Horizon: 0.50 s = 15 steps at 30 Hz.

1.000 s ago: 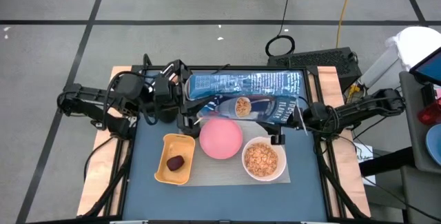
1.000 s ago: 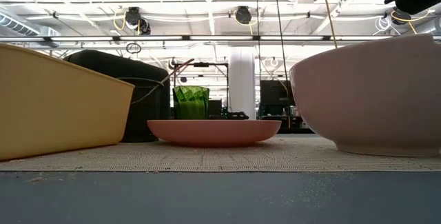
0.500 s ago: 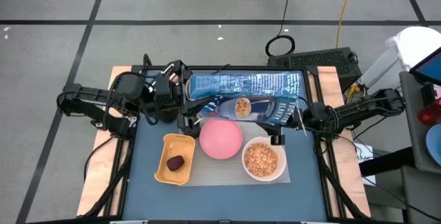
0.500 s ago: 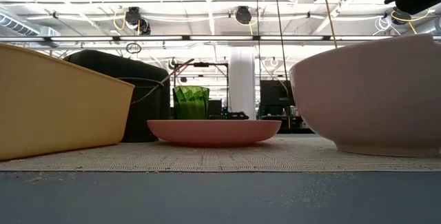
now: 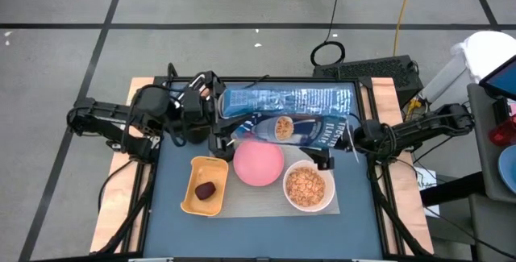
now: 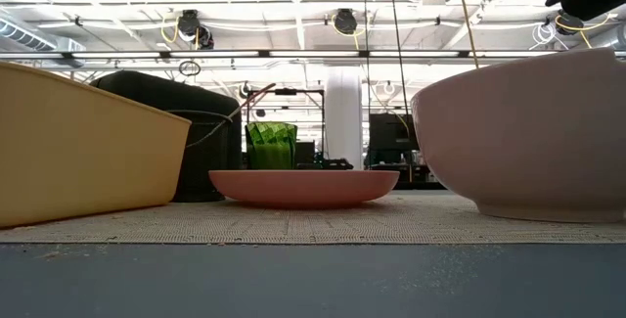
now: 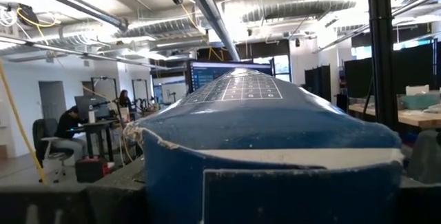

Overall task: Arrange a breakfast setting
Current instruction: Pour the cereal in the bowl

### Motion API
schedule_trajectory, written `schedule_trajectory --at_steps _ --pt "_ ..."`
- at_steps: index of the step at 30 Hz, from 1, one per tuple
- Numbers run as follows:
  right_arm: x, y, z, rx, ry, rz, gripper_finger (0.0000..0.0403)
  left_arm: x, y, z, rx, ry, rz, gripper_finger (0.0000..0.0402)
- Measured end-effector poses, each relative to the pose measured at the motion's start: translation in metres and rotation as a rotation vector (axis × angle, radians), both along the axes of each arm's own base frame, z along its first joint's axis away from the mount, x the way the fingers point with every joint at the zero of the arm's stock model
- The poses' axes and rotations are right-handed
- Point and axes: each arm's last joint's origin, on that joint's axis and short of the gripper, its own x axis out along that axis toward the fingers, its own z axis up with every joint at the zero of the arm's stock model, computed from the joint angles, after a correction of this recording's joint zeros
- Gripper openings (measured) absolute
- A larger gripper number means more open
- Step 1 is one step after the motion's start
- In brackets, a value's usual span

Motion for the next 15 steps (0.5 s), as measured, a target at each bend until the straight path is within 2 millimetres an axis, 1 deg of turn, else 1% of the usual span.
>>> schedule_trajectory --at_steps 4,11,15 --pt "-0.001 0.000 0.001 0.023 -0.012 0.011 0.0371 0.002 0.000 -0.001 0.003 0.007 0.002 0.0239" --pt "-0.002 0.000 0.004 0.069 -0.041 0.036 0.0371 0.016 0.001 -0.010 0.007 0.024 0.019 0.0239" --pt "-0.003 -0.001 0.006 0.075 -0.063 0.006 0.0370 0.021 0.001 -0.013 0.006 0.035 0.019 0.0239"
